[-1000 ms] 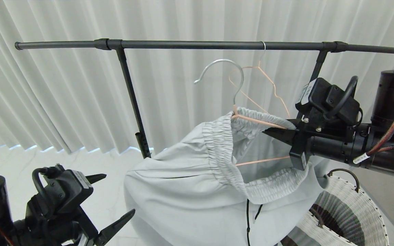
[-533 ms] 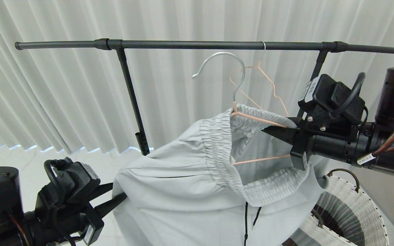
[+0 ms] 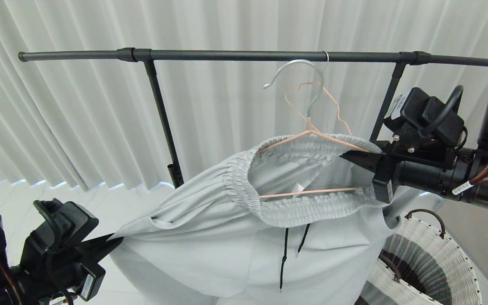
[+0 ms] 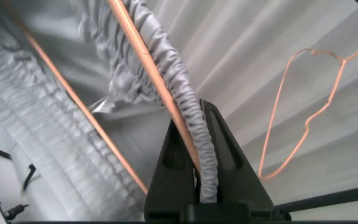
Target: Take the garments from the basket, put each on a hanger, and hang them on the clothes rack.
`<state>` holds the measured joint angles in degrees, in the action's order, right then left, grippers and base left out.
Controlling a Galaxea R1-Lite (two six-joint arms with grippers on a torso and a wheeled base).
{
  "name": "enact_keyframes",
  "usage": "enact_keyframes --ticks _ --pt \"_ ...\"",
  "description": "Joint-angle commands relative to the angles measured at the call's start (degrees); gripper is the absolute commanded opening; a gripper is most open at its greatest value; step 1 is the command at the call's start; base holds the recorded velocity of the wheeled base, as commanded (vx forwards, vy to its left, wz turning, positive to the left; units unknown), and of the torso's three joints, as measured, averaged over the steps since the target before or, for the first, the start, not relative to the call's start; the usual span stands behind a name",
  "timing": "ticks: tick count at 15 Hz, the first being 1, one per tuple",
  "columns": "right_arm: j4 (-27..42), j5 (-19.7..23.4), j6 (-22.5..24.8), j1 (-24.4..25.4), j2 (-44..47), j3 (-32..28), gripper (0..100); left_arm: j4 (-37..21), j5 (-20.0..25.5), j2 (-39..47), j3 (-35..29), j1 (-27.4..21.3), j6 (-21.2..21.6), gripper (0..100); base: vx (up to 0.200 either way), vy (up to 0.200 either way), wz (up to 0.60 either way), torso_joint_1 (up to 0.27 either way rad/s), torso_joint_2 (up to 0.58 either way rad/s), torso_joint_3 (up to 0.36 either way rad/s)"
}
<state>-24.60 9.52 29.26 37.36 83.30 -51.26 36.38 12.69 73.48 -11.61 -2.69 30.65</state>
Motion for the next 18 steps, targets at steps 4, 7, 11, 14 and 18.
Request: enact_keyframes --ticks 4,7,11,14,18 --pt "-0.18 -0.2 -1.48 -0.19 -0.15 -0.15 0 0.01 -0.03 -0.54 0.44 0.58 1.08 0 0.0 0.0 0.0 0.0 0.0 0.0" --pt "-0.1 -1.87 -2.36 -0.19 -0.07 -0.33 0 0.01 -0.03 -1.15 0.44 0.58 1.17 100 0.0 0.0 0.0 0.0 0.0 0.0" --pt "0.34 -11.72 -7.81 -0.19 0.29 -0.59 0 0.01 0.14 -4.4 1.59 0.58 0.82 100 0.0 0.0 0.0 0.0 0.0 0.0" --pt "3.86 -17.87 -12.91 -0.19 0.55 -1.74 0 0.01 0.14 -7.39 1.32 0.67 0.82 100 0.0 0.0 0.0 0.0 0.0 0.0" --pt "12.21 -24.9 -19.41 -0.19 0.9 -4.9 0 0.01 0.14 -9.68 0.97 0.58 1.17 100 0.0 0.0 0.0 0.0 0.0 0.0"
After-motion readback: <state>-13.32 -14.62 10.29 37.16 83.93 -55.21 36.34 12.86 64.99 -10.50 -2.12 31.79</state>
